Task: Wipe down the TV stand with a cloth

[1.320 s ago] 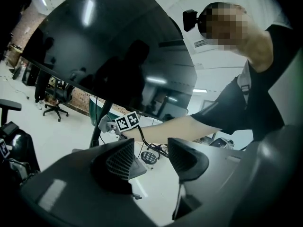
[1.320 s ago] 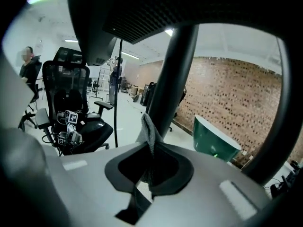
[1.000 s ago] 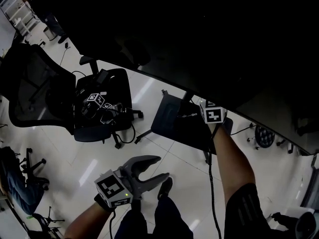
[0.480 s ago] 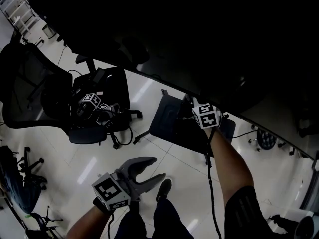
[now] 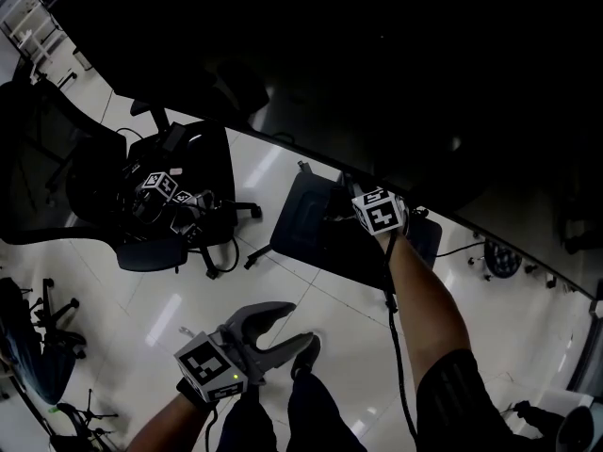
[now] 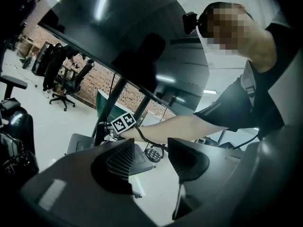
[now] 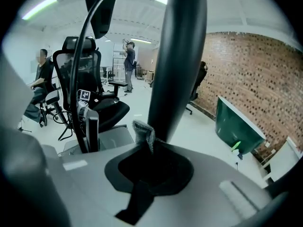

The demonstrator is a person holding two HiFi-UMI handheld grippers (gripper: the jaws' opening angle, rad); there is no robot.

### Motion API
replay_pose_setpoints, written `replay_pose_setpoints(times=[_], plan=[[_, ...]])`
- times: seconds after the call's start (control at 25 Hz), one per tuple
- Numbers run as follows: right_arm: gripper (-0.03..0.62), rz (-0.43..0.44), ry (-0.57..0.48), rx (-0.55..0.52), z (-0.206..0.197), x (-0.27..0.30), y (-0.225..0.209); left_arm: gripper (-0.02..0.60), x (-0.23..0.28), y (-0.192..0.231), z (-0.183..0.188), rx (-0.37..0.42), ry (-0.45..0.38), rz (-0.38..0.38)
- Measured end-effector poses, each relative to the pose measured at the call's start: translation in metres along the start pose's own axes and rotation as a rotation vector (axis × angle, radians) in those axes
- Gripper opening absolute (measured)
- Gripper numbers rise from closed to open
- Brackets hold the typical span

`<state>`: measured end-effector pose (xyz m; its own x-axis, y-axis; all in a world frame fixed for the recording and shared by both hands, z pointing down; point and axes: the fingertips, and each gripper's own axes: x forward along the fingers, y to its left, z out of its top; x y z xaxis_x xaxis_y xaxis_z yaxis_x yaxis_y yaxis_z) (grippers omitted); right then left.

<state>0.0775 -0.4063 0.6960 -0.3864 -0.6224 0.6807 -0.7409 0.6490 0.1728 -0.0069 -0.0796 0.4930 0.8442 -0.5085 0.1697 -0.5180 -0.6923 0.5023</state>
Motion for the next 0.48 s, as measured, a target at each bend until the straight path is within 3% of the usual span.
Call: replay_pose_setpoints(times=[0.08, 0.2, 0.48], plan=[[0.017, -0.002, 0.012, 0.024, -0.007, -0.002, -0.005, 0.242, 0.004, -0.003, 0.002, 0.01, -0.004, -0.008], [0.017, -0.021, -0.061, 0.092, 0.001, -0.022, -0.013, 0.242, 0.007, -0.006, 0.004, -0.001, 0.0, -0.01], [0.017, -0.091, -0.213, 0.215, -0.003, -0.125, -0.043, 0.242, 0.018, -0.029, 0.021, 0.039, -0.004, -0.072]])
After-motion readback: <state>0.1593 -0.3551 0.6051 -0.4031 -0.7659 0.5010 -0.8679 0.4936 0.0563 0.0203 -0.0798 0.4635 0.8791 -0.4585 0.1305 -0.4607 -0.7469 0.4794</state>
